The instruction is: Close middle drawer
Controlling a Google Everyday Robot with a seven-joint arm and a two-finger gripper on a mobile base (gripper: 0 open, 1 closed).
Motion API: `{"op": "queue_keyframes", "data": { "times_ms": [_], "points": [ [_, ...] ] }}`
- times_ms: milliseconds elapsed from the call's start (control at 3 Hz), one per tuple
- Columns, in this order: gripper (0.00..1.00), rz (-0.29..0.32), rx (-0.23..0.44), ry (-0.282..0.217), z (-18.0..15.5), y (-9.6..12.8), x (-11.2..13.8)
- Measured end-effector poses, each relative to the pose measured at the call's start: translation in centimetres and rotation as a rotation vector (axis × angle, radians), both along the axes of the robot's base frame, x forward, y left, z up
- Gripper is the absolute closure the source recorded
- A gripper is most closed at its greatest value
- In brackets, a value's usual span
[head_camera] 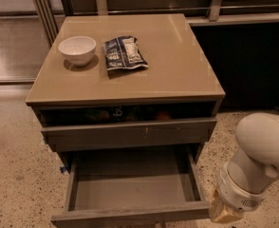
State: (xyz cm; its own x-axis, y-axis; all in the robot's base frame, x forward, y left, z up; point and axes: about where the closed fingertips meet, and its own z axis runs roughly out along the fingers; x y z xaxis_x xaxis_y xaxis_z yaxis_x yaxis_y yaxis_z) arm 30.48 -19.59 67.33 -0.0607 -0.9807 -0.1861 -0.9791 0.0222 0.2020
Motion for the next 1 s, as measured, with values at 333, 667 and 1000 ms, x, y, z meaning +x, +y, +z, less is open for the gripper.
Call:
{"op": "queue_keyframes", "data": {
  "times_ms": [333, 667, 1000],
  "points": [
    [1.00, 0.016, 0.015, 0.037, -3.3, 0.3, -1.4],
    [1.00, 0.016, 0.015, 0.037, -3.5, 0.3, -1.3],
    [1.00, 0.031, 0.007, 0.114, -8.9, 0.4, -3.9]
  ]
}}
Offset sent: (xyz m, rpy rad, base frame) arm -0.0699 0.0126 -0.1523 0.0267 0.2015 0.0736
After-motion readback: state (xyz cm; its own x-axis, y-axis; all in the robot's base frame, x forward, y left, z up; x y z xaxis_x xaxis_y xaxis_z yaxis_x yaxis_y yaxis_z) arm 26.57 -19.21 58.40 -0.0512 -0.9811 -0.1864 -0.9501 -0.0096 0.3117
